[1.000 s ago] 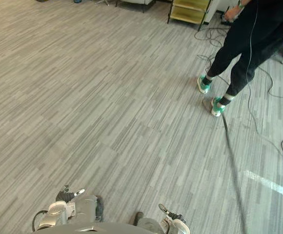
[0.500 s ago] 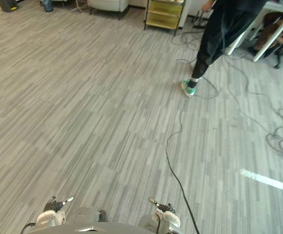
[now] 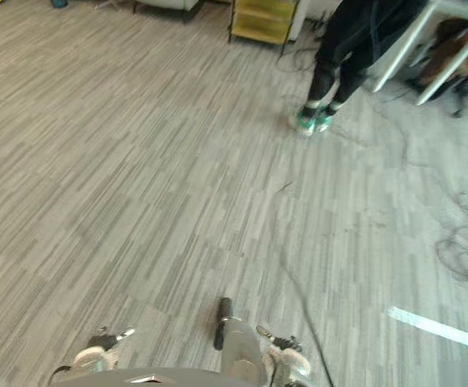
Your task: Pick up cushions and gather them together orderly.
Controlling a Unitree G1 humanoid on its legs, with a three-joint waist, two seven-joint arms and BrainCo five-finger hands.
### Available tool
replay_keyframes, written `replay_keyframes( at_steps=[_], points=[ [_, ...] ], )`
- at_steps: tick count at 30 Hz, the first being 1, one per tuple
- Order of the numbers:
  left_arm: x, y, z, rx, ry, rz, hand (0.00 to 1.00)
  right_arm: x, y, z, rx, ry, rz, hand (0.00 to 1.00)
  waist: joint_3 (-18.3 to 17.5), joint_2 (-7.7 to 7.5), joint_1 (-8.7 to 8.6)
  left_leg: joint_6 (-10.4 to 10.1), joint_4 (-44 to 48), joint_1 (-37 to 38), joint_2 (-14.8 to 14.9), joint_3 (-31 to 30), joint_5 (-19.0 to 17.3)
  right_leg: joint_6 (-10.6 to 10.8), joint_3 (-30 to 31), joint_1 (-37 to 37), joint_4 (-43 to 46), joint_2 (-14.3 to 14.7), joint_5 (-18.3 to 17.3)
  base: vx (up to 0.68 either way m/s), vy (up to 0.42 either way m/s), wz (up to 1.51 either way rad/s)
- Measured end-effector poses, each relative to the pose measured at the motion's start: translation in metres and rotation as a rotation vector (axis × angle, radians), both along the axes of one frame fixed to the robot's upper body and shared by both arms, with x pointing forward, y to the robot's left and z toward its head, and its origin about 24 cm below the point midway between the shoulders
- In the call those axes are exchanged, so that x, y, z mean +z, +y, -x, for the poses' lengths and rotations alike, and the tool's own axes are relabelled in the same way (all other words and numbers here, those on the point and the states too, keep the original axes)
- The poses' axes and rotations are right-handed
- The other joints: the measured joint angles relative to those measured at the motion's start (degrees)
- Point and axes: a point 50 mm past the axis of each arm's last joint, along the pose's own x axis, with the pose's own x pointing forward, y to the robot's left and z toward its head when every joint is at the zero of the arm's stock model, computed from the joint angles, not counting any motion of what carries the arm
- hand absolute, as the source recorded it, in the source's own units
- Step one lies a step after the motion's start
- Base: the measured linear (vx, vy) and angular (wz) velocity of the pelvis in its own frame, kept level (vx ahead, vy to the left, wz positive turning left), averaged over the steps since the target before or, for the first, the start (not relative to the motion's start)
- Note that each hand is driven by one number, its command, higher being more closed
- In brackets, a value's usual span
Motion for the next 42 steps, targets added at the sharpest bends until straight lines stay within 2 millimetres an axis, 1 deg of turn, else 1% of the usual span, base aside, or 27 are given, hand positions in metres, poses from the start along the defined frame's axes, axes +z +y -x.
replay_keyframes(
  at_steps=[3, 4, 6, 8, 9, 11, 13, 14, 16, 17, 19, 20, 21, 23, 27, 30, 31, 32, 33, 34, 35, 36, 37, 39, 40, 41, 42],
  points=[
    [0.000, -0.004, 0.001, 0.007, -0.003, 0.007, 0.00, -0.001, 0.003, 0.001, -0.006, -0.001, -0.008, 0.00, -0.60, 0.97, 0.01, -1.60, 8.77, -2.57, 1.61, -2.21, 5.04, -1.70, -1.84, 3.23, 1.24, 0.85, -4.02, 0.42, -0.212, 0.17],
    [0.003, -0.003, -0.004, 0.013, -0.032, 0.004, 0.00, -0.002, 0.004, 0.003, 0.012, 0.008, -0.005, 0.00, -0.48, 1.08, -0.22, -2.84, 23.15, -9.20, 3.22, -4.04, 8.36, -2.04, -3.28, 7.22, -2.15, 1.28, -4.74, 0.54, -0.218, 0.46],
    [0.005, 0.000, -0.007, 0.014, -0.051, -0.005, 0.00, -0.002, 0.004, 0.006, 0.022, 0.018, 0.000, 0.00, -0.40, 1.21, 0.27, -3.62, 37.36, -16.10, 5.19, -3.11, 7.17, -2.10, -4.39, 12.22, -6.27, 2.29, -4.74, 0.32, -0.090, 0.28],
    [0.006, 0.002, -0.007, 0.013, -0.058, -0.012, 0.00, -0.004, 0.005, 0.010, 0.016, 0.029, -0.005, 0.00, -0.17, 0.87, 1.00, -3.46, 42.27, -18.97, 6.05, 0.38, 5.28, -2.19, -4.79, 17.52, -9.37, 2.51, -4.81, 0.31, -0.030, 0.10],
    [0.006, 0.002, -0.007, 0.005, -0.061, -0.015, 0.00, -0.005, 0.005, 0.012, 0.010, 0.033, -0.008, 0.00, 0.16, 0.33, 1.41, -2.83, 41.54, -20.60, 5.97, 3.06, 3.92, -2.19, -4.64, 20.56, -11.46, 2.34, -4.83, 0.32, 0.009, 0.07],
    [0.007, 0.000, -0.007, -0.017, -0.071, -0.017, 0.00, -0.004, 0.005, 0.012, 0.010, 0.031, -0.007, 0.00, -0.17, 0.79, 1.68, -2.27, 36.07, -23.30, 4.99, 6.04, 1.84, -1.17, -4.50, 23.55, -13.96, 1.63, -4.99, 0.21, 0.066, -0.03],
    [0.007, -0.003, -0.008, -0.039, -0.075, -0.016, 0.00, -0.003, 0.004, 0.008, 0.011, 0.020, -0.003, 0.00, -0.67, 1.63, 1.58, -1.70, 17.42, -25.79, 3.20, 8.00, 3.47, 1.49, -4.27, 24.51, -14.54, 0.71, -5.53, 0.24, 0.185, -0.05],
    [0.007, -0.003, -0.009, -0.041, -0.077, -0.012, 0.00, -0.003, 0.005, 0.008, 0.010, 0.021, -0.005, 0.00, -0.83, 1.57, 1.84, -1.22, 15.93, -25.73, 2.42, 8.05, 4.04, 2.19, -4.08, 24.58, -14.25, 0.17, -5.90, 0.28, 0.204, 0.03],
    [0.008, 0.003, -0.009, -0.056, -0.077, -0.028, 0.00, -0.006, 0.010, 0.015, 0.005, 0.042, -0.020, 0.00, -2.05, -1.24, 2.50, -0.23, 9.64, -22.70, -2.34, 8.75, 6.90, 3.17, -4.47, 25.48, -16.68, -2.40, -4.46, 0.28, 0.148, 0.28],
    [0.008, 0.004, -0.009, -0.062, -0.078, -0.030, 0.00, -0.008, 0.011, 0.022, 0.000, 0.060, -0.024, 0.00, -2.03, -1.68, 2.62, -0.19, 10.15, -22.95, -2.81, 8.53, 6.87, 3.35, -4.50, 26.30, -18.33, -2.69, -3.59, 0.26, 0.174, 0.43],
    [0.011, 0.008, -0.015, -0.052, -0.098, -0.038, 0.00, -0.008, 0.015, 0.016, 0.004, 0.047, -0.034, 0.00, -1.08, -2.48, 3.46, 0.12, 17.90, -25.87, -3.70, 7.76, 6.99, 2.60, -4.97, 29.40, -20.77, -4.60, -2.06, 0.22, 0.235, 0.35],
    [0.013, 0.013, -0.020, -0.033, -0.118, -0.045, 0.00, -0.007, 0.018, 0.010, 0.010, 0.035, -0.039, 0.00, -0.09, -3.15, 3.63, 1.04, 18.29, -28.36, -5.72, 6.68, 4.01, 3.26, -4.72, 30.91, -20.30, -6.96, -2.30, 0.19, 0.255, 0.34],
    [0.009, 0.002, -0.012, -0.023, -0.104, -0.014, 0.00, -0.006, 0.008, 0.014, 0.006, 0.044, -0.012, 0.00, -1.08, -1.32, 3.52, 3.44, 5.35, -25.70, -6.75, 6.77, 13.32, 4.22, -4.80, 31.94, -20.40, -6.62, -2.63, 0.16, 0.223, 0.27],
    [0.010, 0.006, -0.011, -0.019, -0.107, -0.028, 0.00, -0.004, 0.017, 0.005, 0.052, 0.019, -0.023, 0.00, -1.45, -1.37, 4.19, 3.84, 5.94, -25.29, -7.60, 7.67, 12.50, 3.74, -4.41, 32.21, -20.60, -7.59, -1.75, 0.13, 0.143, -0.04],
    [0.011, 0.014, -0.012, -0.012, -0.112, -0.040, 0.00, -0.006, 0.033, 0.000, 0.059, 0.004, -0.067, 0.00, -1.50, -3.13, 4.54, 4.50, 8.23, -24.73, -7.61, 8.38, 9.29, 4.73, -1.45, 32.47, -19.16, -8.32, -0.53, 0.07, 0.098, -0.15],
    [0.009, 0.010, -0.009, -0.017, -0.099, -0.026, 0.00, -0.007, 0.025, 0.010, 0.054, 0.026, -0.050, 0.00, -1.81, -3.11, 4.95, 4.81, 5.88, -20.54, -8.29, 9.55, 6.56, 5.81, 1.32, 27.08, -5.44, -10.25, -1.24, 0.02, 0.142, -0.42],
    [0.009, 0.011, -0.008, -0.051, -0.088, -0.033, 0.00, -0.006, 0.022, 0.010, 0.053, 0.022, -0.037, 0.00, -1.99, -3.41, 4.14, 4.82, 4.42, -18.72, -8.66, 9.53, 6.55, 6.57, 3.17, 21.76, 6.76, -11.49, -0.85, 0.03, 0.124, -0.10],
    [0.009, 0.014, -0.007, -0.063, -0.081, -0.043, 0.00, -0.006, 0.021, 0.010, 0.056, 0.022, -0.035, 0.00, -1.73, -3.24, 3.67, 4.83, 3.86, -17.92, -8.92, 9.46, 6.55, 6.68, 3.71, 19.22, 11.88, -11.92, -0.82, 0.11, 0.125, 0.12],
    [0.008, 0.018, -0.005, -0.076, -0.064, -0.052, 0.00, -0.007, 0.021, 0.013, 0.062, 0.032, -0.034, 0.00, -1.80, -4.25, 2.84, 4.95, 2.70, -15.38, -9.17, 9.22, 6.46, 6.54, 3.23, 16.05, 21.38, -12.25, -2.19, 0.12, 0.079, 0.24],
    [0.007, 0.019, -0.004, -0.077, -0.058, -0.058, 0.00, -0.010, 0.022, 0.022, 0.059, 0.058, -0.041, 0.00, -1.88, -4.86, 2.74, 4.79, 1.26, -13.16, -9.26, 9.19, 6.51, 5.73, 1.17, 14.99, 24.13, -12.02, -5.59, 0.13, 0.059, 0.20],
    [0.007, 0.019, -0.003, -0.079, -0.056, -0.059, 0.00, -0.010, 0.022, 0.024, 0.055, 0.061, -0.040, 0.00, -1.93, -4.96, 2.68, 4.76, 0.66, -12.33, -9.26, 9.18, 6.52, 5.31, 0.22, 14.84, 23.93, -11.84, -6.88, 0.13, 0.023, 0.09],
    [0.006, 0.019, -0.002, -0.092, -0.048, -0.061, 0.00, -0.011, 0.019, 0.026, 0.056, 0.072, -0.035, 0.00, -1.98, -4.92, 2.26, 4.34, -0.71, -10.77, -9.18, 9.25, 6.82, 4.82, -2.78, 14.43, 19.67, -10.90, -9.62, 0.13, -0.002, 0.04],
    [0.006, 0.019, -0.001, -0.093, -0.044, -0.060, 0.00, -0.010, 0.018, 0.025, 0.058, 0.071, -0.033, 0.00, -2.05, -4.80, 2.09, 4.23, -1.17, -10.52, -9.05, 9.37, 6.95, 4.52, -3.86, 14.30, 16.23, -10.12, -9.96, 0.17, -0.029, 0.01],
    [0.006, 0.019, -0.001, -0.091, -0.040, -0.060, 0.00, -0.012, 0.020, 0.024, 0.060, 0.079, -0.046, 0.00, -2.09, -4.71, 1.48, 4.12, -1.32, -10.30, -8.75, 9.80, 7.18, 2.90, -4.61, 14.02, -0.85, -6.26, -8.24, 0.22, -0.090, -0.05],
    [0.005, 0.019, 0.000, -0.090, -0.039, -0.061, 0.00, -0.012, 0.021, 0.024, 0.059, 0.081, -0.049, 0.00, -2.09, -4.71, 1.26, 3.99, -1.22, -10.34, -8.70, 9.80, 7.13, 2.60, -4.26, 14.15, -4.56, -5.49, -6.78, 0.32, -0.184, -0.06],
    [0.005, 0.020, 0.001, -0.088, -0.031, -0.062, 0.00, -0.012, 0.022, 0.023, 0.057, 0.081, -0.055, 0.00, -2.13, -4.84, 0.71, 2.75, -1.05, -10.26, -8.42, 9.55, 6.38, 2.26, -1.15, 14.64, -16.31, -2.85, 2.73, 0.27, -0.179, 0.03],
    [0.004, 0.021, 0.003, -0.086, -0.024, -0.061, 0.00, -0.012, 0.022, 0.023, 0.055, 0.080, -0.055, 0.00, -2.44, -5.35, 0.46, 2.28, -1.04, -10.06, -8.40, 9.04, 6.11, 1.79, -0.44, 15.15, -18.19, -2.44, 6.30, 0.38, -0.263, -0.11]
  ],
)
